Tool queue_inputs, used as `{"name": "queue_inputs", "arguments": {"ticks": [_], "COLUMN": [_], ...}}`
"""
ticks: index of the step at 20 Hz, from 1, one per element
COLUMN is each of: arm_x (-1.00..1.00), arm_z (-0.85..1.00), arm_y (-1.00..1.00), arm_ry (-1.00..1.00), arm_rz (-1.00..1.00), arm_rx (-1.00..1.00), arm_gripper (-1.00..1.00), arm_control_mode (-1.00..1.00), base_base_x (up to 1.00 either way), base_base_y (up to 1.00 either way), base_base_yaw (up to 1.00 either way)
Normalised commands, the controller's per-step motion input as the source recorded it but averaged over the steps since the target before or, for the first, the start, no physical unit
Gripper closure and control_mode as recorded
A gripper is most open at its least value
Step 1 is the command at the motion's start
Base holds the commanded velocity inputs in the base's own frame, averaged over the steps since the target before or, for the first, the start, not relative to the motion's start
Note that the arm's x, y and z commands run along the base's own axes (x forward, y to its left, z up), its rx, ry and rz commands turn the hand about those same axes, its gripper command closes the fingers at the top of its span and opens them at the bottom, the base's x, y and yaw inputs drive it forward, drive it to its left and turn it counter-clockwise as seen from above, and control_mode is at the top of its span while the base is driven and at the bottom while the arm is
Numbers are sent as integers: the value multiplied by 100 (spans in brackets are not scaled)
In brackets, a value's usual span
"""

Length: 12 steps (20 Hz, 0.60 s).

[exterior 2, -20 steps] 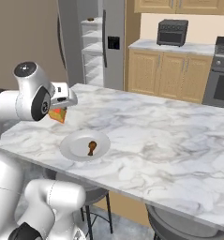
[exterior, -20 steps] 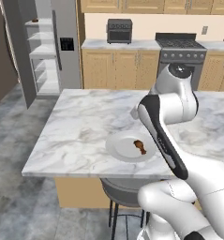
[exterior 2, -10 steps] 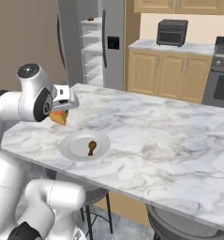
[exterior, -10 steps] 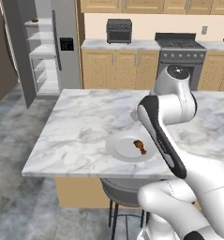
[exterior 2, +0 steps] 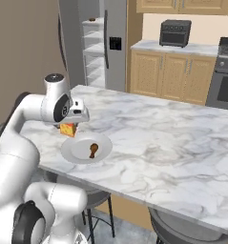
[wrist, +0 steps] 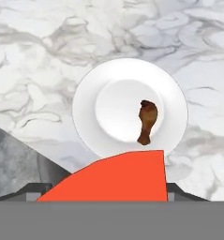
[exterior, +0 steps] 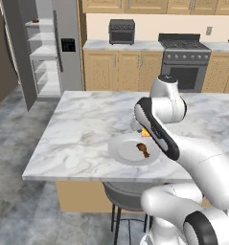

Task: Take the cheese, chicken drumstick, and potato from the fridge and place them on the plate on the dining counter to create an appetizer plate.

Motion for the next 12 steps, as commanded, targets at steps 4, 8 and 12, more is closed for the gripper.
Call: {"name": "queue_inputs", "arguments": {"ticks": [4,8,12], "arm_x": [47,55,41], "arm_z": [-63,-58,-50], "arm_y": [0,0,0], "arm_ry": [2,0,0], "arm_rz": [0,0,-1], "arm_rx": [0,0,0], "arm_gripper": [100,100,100], "arm_control_mode": [-100,-100,-100], "base_base_x": [0,0,0], "base_base_y": [0,0,0], "base_base_yaw": [0,0,0]}}
